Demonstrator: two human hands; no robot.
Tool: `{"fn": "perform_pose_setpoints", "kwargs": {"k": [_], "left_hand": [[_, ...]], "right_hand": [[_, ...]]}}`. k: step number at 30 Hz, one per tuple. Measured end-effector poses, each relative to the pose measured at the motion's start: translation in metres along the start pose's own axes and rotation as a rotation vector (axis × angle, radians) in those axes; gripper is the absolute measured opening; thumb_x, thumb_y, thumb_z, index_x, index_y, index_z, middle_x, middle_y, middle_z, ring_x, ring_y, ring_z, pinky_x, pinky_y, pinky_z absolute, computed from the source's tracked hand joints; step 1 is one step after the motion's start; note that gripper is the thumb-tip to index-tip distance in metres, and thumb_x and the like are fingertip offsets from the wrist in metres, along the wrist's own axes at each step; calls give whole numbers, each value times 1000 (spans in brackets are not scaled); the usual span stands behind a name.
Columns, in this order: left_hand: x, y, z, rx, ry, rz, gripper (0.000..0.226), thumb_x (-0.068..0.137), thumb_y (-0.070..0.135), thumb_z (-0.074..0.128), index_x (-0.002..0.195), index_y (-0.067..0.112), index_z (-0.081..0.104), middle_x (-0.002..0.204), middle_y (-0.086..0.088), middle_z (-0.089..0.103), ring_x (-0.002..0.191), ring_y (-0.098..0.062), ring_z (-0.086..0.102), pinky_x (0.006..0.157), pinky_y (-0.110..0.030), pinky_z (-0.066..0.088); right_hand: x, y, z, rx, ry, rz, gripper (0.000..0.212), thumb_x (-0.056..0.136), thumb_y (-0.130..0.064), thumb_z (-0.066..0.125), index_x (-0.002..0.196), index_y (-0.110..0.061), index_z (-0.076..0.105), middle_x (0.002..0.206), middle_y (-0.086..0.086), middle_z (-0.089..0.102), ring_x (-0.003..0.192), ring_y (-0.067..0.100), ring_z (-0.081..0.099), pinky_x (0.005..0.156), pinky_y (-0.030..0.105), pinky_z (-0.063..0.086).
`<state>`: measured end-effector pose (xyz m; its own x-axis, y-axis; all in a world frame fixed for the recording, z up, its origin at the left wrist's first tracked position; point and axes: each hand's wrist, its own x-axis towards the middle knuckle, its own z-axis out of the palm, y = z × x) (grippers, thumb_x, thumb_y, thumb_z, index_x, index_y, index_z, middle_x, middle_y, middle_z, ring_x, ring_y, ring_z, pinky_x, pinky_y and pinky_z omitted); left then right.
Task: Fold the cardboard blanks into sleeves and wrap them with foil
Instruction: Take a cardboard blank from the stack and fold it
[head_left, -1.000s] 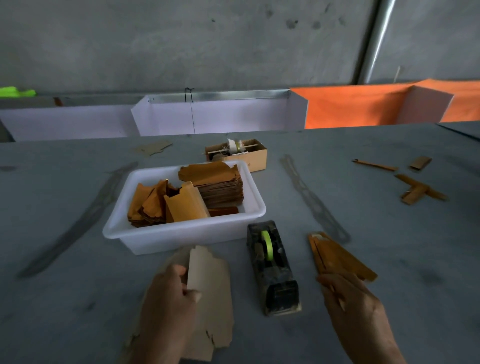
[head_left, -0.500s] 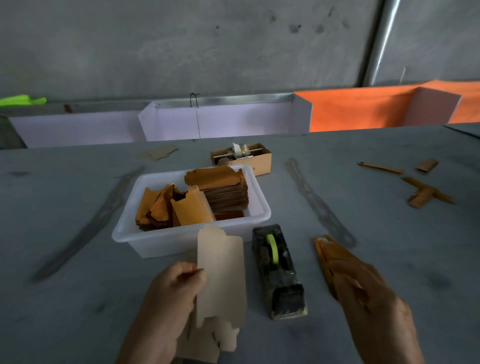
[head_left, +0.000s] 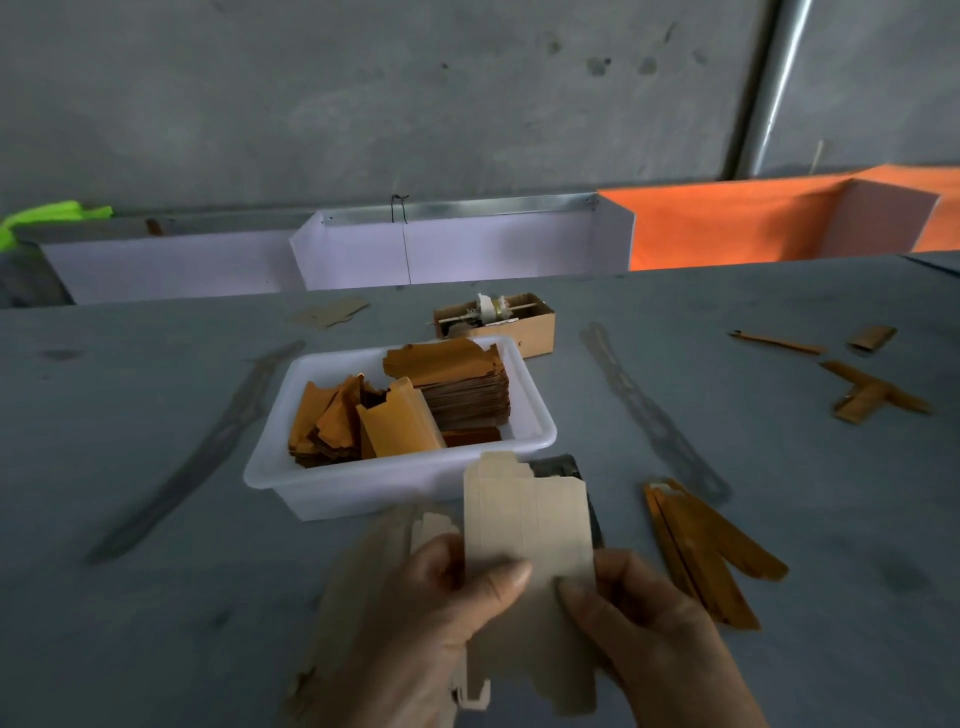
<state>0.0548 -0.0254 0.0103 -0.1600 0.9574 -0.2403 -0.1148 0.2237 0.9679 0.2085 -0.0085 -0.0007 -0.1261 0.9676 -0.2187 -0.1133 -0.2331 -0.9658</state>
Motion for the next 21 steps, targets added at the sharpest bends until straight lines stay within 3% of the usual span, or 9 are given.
{"fn": "perform_pose_setpoints", "kwargs": {"k": [3,7,11,15,17,19,21], "left_hand": [[0,-3,6,50,16,1,34,51,32,91,82,29,77,83,-4,76,80,-19,72,67,-28,54],[0,-5,6,41,66,-38,19,66,14,81,84,15,75,77,-2,76,68,-13,71,54,-17,51],[-1,-9,13,92,118,4,20,72,9,78,89,17,70,73,5,75,65,-5,68,51,-8,46],[2,-13,19,124,191,-14,21,70,8,81,80,22,69,71,3,74,75,-14,68,63,-20,52],[2,-15,19,165,200,-21,18,70,12,81,79,24,70,71,4,74,78,-17,69,72,-31,56],[1,-17,19,202,201,-15,15,70,17,82,78,25,72,70,7,73,76,-15,69,72,-32,56],[-1,-16,19,179,188,-24,16,64,23,82,78,27,75,71,4,74,75,-17,69,73,-34,57]], "right_hand": [[-3,3,0,12,-15,-4,13,76,7,67,77,-5,69,55,6,63,55,12,60,54,25,49],[-5,8,-2,-75,-36,11,11,76,2,69,77,-9,71,70,17,69,70,25,63,64,38,49],[-8,11,-2,-330,36,-84,12,78,-18,72,78,-30,70,70,-6,71,68,7,65,61,16,46],[-17,12,6,-627,209,-326,22,69,-32,76,78,-42,59,66,-24,63,67,-7,59,61,3,41],[-21,13,12,-655,224,-367,28,66,-30,78,78,-40,54,68,-28,60,66,-8,57,57,3,40],[-21,17,14,-645,202,-409,31,64,-27,80,79,-37,54,67,-24,61,61,-6,58,54,4,40],[-22,16,16,-599,182,-466,24,67,-36,77,80,-38,57,68,-24,63,59,-6,60,53,2,40]]}}
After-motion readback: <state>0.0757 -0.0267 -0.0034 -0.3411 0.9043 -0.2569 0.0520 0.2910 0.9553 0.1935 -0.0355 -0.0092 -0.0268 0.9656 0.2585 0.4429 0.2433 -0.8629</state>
